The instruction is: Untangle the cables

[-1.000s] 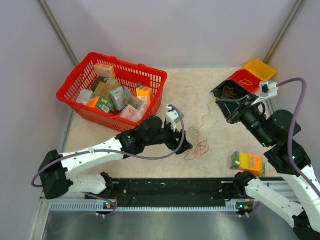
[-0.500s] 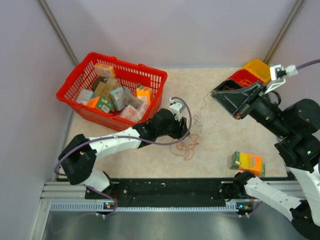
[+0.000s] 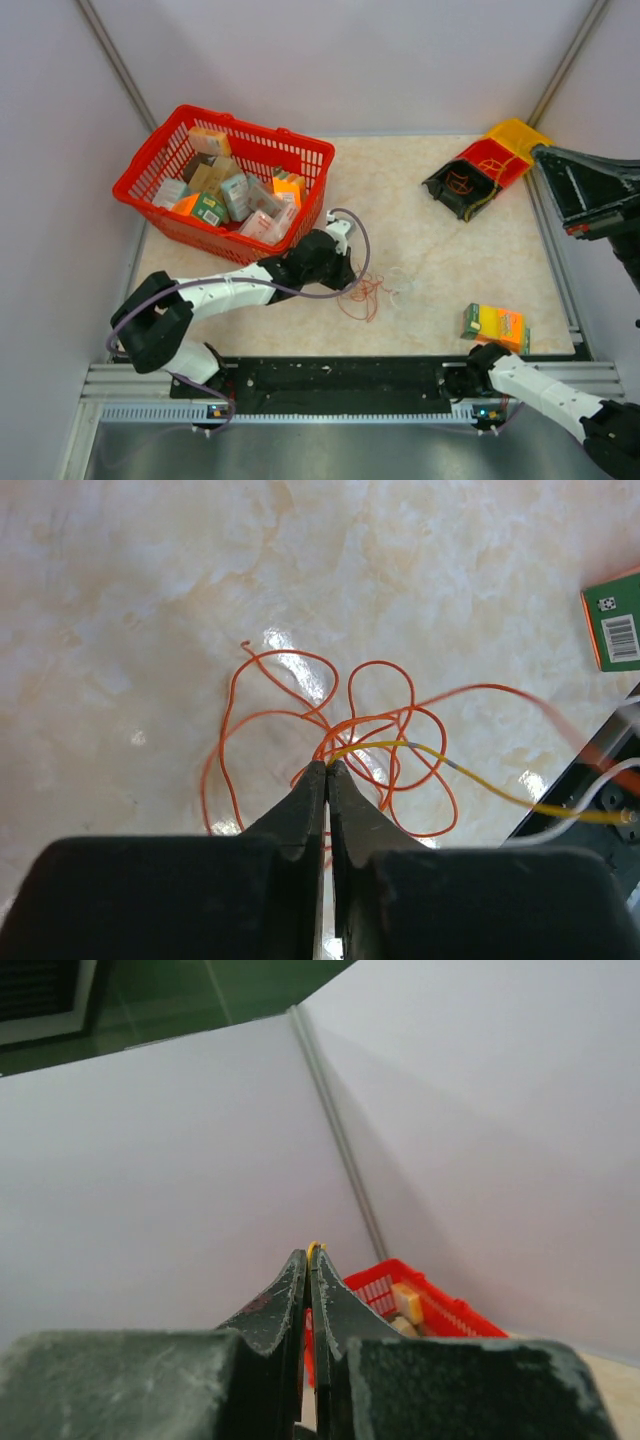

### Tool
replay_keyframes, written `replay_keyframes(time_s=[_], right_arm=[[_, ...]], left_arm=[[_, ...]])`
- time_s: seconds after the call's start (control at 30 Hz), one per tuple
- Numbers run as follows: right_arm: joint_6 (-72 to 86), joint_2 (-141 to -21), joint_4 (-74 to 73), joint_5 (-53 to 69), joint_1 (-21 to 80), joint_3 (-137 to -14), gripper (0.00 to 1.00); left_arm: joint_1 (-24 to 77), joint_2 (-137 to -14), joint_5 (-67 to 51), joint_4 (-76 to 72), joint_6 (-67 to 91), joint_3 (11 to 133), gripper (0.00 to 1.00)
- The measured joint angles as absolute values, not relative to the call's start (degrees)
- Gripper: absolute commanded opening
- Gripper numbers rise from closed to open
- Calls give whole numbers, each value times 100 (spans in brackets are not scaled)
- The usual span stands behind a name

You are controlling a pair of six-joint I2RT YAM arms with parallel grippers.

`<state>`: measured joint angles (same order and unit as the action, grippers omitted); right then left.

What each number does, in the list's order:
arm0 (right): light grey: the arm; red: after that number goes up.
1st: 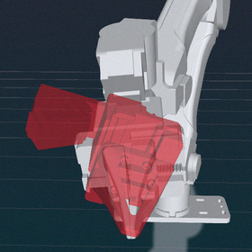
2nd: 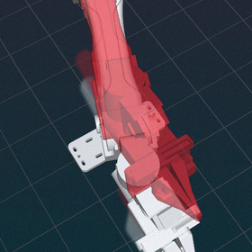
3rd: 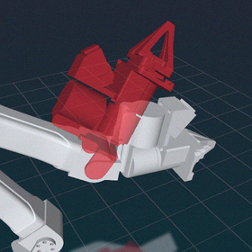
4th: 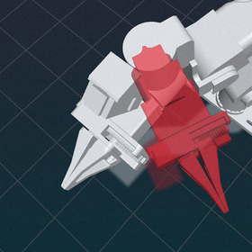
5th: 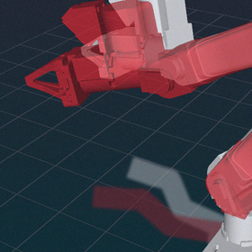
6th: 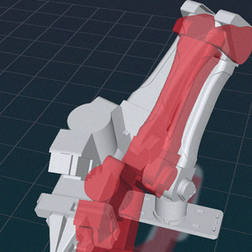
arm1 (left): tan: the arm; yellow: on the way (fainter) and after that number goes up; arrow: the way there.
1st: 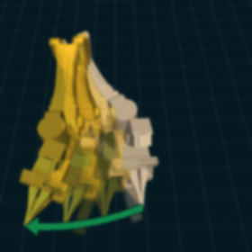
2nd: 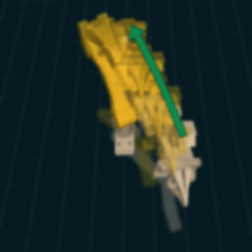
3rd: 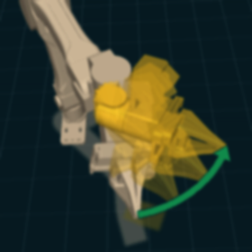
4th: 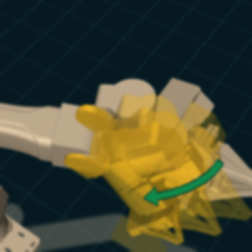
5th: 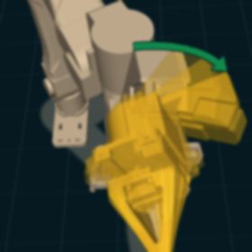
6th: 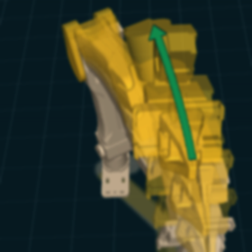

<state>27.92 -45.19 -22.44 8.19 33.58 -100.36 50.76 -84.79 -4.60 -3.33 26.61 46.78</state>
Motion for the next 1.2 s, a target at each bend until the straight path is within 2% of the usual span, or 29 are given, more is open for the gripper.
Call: replay_keyframes(time_s=[0.27, 0.57, 0.97, 1.07, 1.2], right_arm=[[1688, -4965, -2563, -355, 3358, -11498, 0], [556, -5669, -2692, -1061, 3358, -12949, 0], [-408, -5583, -1868, -1463, 3361, -12387, 0], [-384, -5245, -1518, -1605, 3358, -11574, 0], [-78, -4394, -1227, -1776, 3358, -9629, 0]], left_arm=[[5076, -8418, -353, -294, 2606, 4261, 0], [5120, -7819, -176, -478, 2609, 4045, 0], [5146, -7596, -58, -508, 2646, 3883, 0], [5148, -7402, -174, -99, 2613, 3889, 0], [5148, -6807, -661, 482, 2536, 4086, 0]])
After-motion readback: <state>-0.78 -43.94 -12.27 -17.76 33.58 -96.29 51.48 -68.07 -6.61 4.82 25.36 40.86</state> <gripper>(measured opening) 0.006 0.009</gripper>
